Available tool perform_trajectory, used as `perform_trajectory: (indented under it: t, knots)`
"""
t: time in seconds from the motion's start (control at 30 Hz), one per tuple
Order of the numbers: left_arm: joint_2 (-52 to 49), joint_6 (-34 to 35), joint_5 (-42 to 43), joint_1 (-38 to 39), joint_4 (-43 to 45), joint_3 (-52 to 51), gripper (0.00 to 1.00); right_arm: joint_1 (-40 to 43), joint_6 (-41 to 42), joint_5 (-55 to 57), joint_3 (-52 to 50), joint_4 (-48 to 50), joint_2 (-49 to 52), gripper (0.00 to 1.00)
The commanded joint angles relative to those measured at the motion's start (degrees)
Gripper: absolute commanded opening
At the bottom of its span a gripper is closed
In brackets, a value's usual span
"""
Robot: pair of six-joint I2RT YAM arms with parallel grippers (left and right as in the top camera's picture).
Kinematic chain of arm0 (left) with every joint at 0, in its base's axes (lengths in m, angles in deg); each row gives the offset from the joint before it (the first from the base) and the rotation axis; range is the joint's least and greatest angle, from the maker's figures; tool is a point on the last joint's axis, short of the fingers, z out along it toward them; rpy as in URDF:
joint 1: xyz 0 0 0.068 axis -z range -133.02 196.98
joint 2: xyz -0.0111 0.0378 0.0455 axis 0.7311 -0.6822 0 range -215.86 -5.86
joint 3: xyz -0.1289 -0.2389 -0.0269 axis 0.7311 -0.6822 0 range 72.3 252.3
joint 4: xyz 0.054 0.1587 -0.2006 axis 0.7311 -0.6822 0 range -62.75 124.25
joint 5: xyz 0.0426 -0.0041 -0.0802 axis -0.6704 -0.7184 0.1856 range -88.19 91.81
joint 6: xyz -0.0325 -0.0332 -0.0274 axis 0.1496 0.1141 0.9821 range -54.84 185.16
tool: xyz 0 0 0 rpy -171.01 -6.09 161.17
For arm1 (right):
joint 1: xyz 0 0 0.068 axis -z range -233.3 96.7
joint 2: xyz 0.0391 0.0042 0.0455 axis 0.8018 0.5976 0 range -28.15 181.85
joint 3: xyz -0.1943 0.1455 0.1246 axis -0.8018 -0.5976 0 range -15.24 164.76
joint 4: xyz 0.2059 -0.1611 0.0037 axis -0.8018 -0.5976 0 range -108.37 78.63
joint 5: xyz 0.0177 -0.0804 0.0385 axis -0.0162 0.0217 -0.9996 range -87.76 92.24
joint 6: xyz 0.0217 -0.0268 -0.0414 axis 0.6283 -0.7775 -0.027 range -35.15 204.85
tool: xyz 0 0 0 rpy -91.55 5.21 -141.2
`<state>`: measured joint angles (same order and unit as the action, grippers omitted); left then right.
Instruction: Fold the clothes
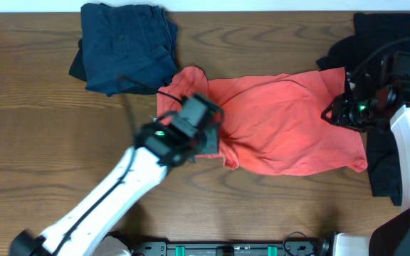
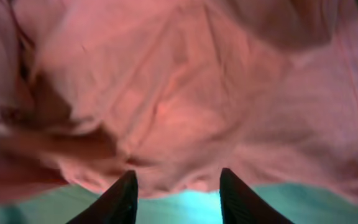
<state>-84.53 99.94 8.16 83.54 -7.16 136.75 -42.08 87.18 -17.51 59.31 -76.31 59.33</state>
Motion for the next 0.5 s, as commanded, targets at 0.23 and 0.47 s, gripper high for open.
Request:
perform_trajectory:
  t: [0.23,0.47]
  knots:
    - [3.1,1.7,0.1,-11.6,3.6,0.4,0.06,-0.5,1.2,8.3,-3.7,-6.0,-0.6,0.46]
    - [3.1,-4.0,-1.9,-15.0,4.5,0.4,0.06,-0.4,13.9,19.5,-16.1,3.8,-0.6,0.44]
